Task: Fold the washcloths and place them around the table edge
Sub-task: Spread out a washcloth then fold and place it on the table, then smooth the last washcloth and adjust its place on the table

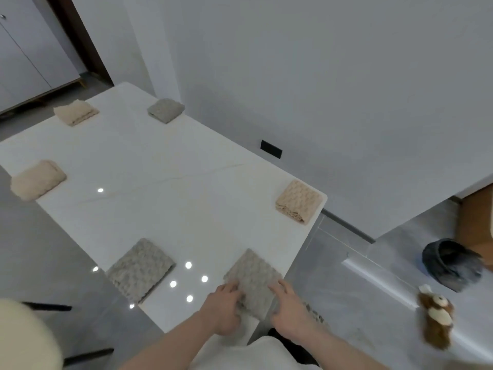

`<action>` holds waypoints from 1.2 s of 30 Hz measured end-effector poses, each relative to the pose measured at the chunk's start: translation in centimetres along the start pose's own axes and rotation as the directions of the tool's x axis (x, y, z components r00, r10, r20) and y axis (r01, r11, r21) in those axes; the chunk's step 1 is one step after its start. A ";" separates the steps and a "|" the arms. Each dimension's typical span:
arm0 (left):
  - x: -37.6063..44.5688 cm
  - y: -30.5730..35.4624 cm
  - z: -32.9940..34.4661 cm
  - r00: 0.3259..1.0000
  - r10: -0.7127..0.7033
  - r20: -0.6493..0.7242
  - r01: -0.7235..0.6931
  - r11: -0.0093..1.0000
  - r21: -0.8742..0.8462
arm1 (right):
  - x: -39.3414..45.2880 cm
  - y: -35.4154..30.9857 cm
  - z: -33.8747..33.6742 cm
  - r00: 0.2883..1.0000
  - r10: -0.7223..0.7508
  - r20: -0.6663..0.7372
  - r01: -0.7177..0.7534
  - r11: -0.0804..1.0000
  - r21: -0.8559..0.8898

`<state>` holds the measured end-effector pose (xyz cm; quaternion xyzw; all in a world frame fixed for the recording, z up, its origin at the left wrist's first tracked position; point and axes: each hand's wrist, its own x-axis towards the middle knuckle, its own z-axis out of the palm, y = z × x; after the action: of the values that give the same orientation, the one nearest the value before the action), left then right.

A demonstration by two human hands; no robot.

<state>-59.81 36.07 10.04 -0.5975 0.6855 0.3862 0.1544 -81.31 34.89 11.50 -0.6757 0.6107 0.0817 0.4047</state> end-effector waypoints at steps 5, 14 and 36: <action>-0.7 0.4 1.1 0.995 -0.043 0.087 0.037 0.997 0.070 | -1.5 0.1 0.3 1.000 0.012 -0.006 -0.012 1.000 0.019; -1.4 2.5 0.4 0.996 -0.075 0.058 0.071 0.995 0.065 | -4.4 1.8 1.8 0.998 0.022 -0.053 -0.018 0.997 0.073; -8.2 -19.6 -4.1 0.972 -0.229 -0.052 0.228 0.973 -0.024 | -1.2 -5.9 9.6 0.972 0.233 -0.018 -0.231 0.970 0.076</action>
<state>-38.42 39.09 11.46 -0.6840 0.6127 0.3559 0.1738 -72.68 41.56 8.52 -0.5853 0.6935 0.0968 0.4088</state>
